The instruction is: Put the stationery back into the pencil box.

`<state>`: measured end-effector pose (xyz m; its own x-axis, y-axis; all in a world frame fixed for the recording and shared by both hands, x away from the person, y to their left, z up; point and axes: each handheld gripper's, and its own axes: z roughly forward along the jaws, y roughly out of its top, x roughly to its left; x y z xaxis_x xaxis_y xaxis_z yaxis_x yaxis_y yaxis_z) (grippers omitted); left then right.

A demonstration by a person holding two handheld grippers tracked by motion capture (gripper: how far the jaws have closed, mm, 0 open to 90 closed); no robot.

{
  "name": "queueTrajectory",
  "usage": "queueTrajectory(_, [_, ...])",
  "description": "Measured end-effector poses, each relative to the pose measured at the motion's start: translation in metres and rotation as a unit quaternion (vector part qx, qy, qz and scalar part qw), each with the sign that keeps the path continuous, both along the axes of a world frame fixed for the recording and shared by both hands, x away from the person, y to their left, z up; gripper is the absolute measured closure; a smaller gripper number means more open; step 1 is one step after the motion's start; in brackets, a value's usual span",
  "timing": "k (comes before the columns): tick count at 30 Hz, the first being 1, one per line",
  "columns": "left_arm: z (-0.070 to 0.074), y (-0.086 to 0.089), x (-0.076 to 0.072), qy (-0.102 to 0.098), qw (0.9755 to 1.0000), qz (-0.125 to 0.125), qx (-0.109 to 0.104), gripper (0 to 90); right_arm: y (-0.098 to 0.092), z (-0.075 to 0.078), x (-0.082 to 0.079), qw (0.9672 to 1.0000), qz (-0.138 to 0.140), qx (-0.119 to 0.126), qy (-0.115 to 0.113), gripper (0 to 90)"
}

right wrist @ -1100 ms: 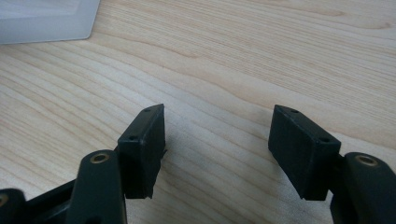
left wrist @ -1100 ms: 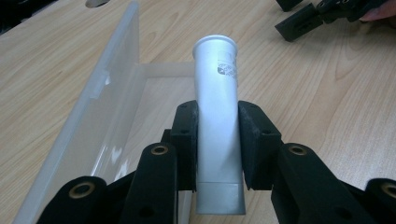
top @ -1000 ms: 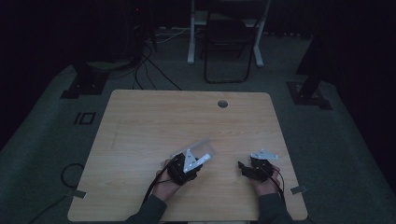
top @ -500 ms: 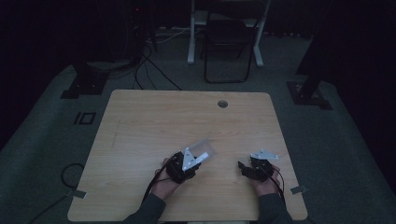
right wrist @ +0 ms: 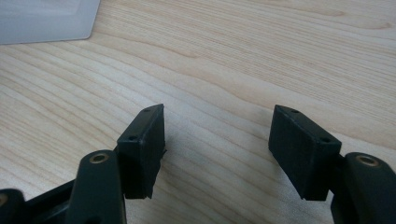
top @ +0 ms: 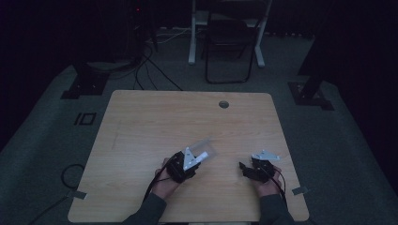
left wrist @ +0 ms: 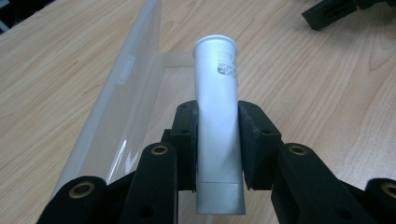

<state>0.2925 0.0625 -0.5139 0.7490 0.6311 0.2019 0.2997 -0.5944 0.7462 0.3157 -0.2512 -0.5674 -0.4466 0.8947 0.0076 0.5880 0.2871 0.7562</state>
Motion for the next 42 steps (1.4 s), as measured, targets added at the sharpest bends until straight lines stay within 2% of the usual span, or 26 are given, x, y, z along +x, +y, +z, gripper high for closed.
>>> queueTrajectory(27, [-0.011,0.005,0.010,0.005,0.9997,0.022,0.013,70.1,0.000,0.000,0.000,1.0000,0.001,0.000,0.000,35.9])
queueTrajectory(42, [-0.019,0.004,0.013,-0.007,0.9991,0.032,0.027,70.0,0.000,0.000,-0.001,1.0000,0.000,0.000,0.000,35.9])
